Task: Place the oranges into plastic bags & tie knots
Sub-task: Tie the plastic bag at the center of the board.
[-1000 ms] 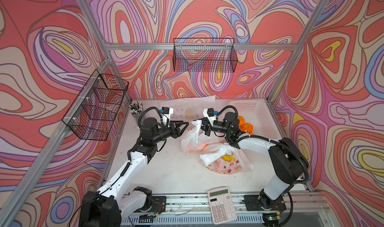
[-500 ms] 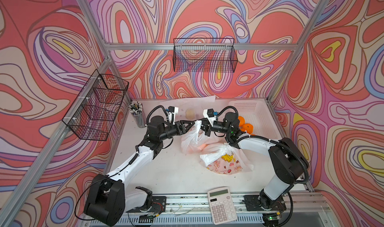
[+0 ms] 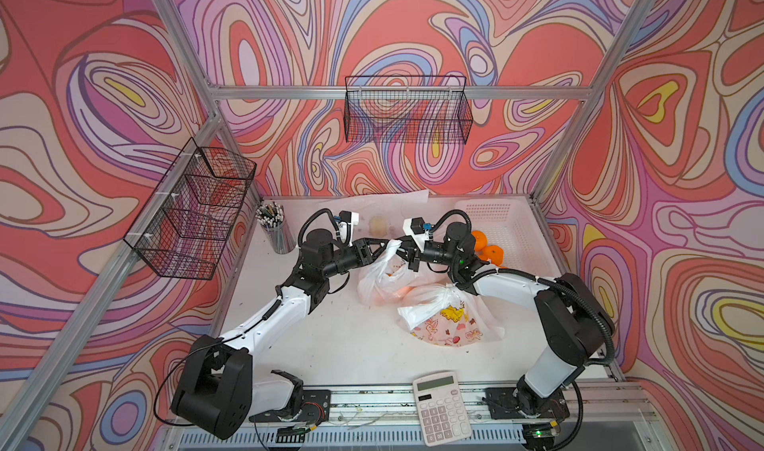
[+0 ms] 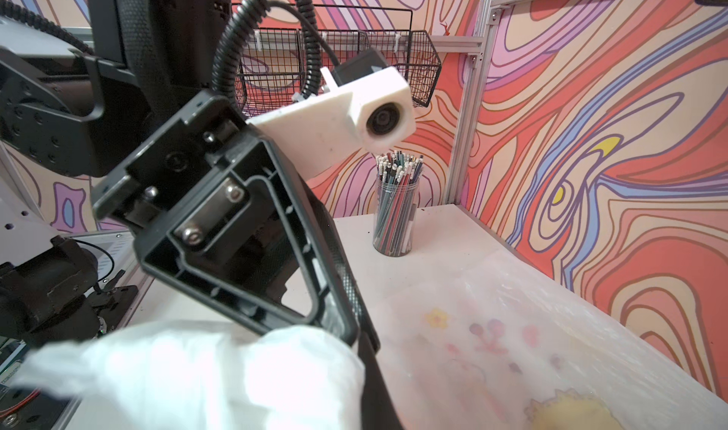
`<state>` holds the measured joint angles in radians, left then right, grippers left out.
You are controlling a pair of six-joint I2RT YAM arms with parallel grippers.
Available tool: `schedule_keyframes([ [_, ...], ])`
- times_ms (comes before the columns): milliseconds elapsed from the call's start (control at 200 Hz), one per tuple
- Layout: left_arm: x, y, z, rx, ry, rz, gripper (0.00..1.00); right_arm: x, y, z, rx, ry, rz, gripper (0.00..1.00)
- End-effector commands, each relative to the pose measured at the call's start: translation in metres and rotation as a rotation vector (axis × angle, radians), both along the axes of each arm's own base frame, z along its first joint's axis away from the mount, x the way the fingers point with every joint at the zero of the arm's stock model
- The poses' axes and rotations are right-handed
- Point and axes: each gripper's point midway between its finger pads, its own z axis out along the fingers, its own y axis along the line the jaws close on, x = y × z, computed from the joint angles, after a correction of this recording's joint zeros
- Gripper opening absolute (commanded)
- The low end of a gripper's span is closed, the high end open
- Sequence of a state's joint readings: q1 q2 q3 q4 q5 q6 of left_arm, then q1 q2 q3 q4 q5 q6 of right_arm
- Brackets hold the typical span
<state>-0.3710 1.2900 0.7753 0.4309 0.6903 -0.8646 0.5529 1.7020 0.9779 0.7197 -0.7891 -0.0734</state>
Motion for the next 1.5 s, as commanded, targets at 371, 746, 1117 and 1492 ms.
schedule_keyframes([
  [371, -0.006, -0.005, 0.024, 0.031, -0.099, -0.029, 0.0, -0.005, 0.004, 0.004, -0.039, -0.016, 0.017, 0.0],
  [746, -0.004, 0.003, 0.023, 0.034, -0.091, 0.03, 0.0, -0.001, -0.024, 0.002, -0.109, -0.041, -0.169, 0.52],
  [1117, 0.002, 0.014, 0.018, 0.006, -0.068, 0.151, 0.0, -0.021, -0.065, 0.042, 0.001, 0.189, -0.373, 0.65],
  [1492, 0.009, 0.014, 0.011, 0.036, -0.069, 0.192, 0.0, -0.096, -0.012, 0.046, -0.074, 0.708, -0.267, 0.64],
])
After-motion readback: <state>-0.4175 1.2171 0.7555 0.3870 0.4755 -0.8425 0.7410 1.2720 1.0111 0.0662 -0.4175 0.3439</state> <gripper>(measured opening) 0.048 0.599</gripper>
